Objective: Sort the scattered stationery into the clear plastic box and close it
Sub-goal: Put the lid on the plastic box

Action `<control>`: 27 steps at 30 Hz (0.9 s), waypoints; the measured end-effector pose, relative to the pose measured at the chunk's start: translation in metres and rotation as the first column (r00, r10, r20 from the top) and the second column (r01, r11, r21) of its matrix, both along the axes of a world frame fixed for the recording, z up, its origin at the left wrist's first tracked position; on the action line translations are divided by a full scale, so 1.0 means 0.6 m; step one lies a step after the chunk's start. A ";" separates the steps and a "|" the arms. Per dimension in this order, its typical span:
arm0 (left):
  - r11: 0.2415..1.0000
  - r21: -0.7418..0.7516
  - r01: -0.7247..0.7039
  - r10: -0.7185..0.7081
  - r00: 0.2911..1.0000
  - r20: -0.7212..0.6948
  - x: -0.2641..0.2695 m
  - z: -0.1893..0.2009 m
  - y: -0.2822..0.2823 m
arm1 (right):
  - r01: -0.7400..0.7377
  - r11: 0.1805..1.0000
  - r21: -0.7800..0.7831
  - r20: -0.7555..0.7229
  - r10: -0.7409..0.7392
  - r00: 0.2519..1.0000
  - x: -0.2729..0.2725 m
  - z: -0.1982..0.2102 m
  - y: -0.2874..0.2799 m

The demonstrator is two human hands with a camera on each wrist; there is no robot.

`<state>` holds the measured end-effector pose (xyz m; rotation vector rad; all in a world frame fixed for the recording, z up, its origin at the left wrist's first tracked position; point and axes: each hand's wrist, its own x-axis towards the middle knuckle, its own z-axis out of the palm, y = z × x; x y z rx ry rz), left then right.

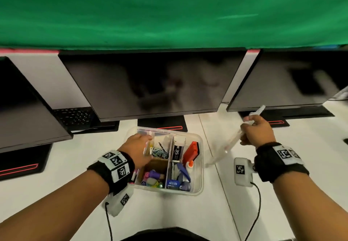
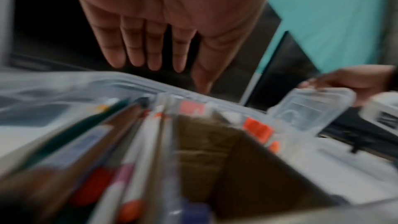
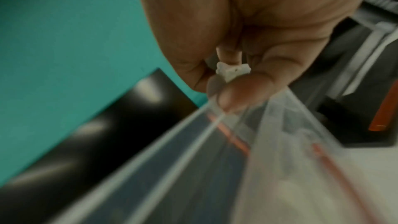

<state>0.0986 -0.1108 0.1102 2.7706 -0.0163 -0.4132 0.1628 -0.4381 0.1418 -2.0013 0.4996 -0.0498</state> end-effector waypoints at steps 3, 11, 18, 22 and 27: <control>0.972 -0.115 0.205 -0.205 0.979 0.011 -0.015 0.044 -0.050 | -0.117 0.991 -0.063 0.033 0.119 0.992 -0.026 0.070 0.057; 0.649 -0.752 0.118 -0.293 0.950 -0.104 -0.057 0.062 -0.058 | -0.298 0.947 0.124 0.114 0.285 0.952 -0.073 0.145 0.207; 0.432 -0.895 -0.114 -0.244 0.940 -0.237 -0.064 0.038 0.049 | -0.184 0.911 0.370 0.030 0.186 0.982 -0.036 0.098 0.268; 0.579 -0.808 -0.113 -0.083 0.977 -0.196 -0.043 0.020 0.077 | -0.183 0.909 0.374 -0.057 0.219 0.974 -0.026 0.062 0.306; 0.706 -0.665 -0.243 0.121 0.967 -0.224 -0.024 -0.011 0.125 | -0.233 0.918 0.321 -0.173 0.299 0.938 -0.034 0.026 0.323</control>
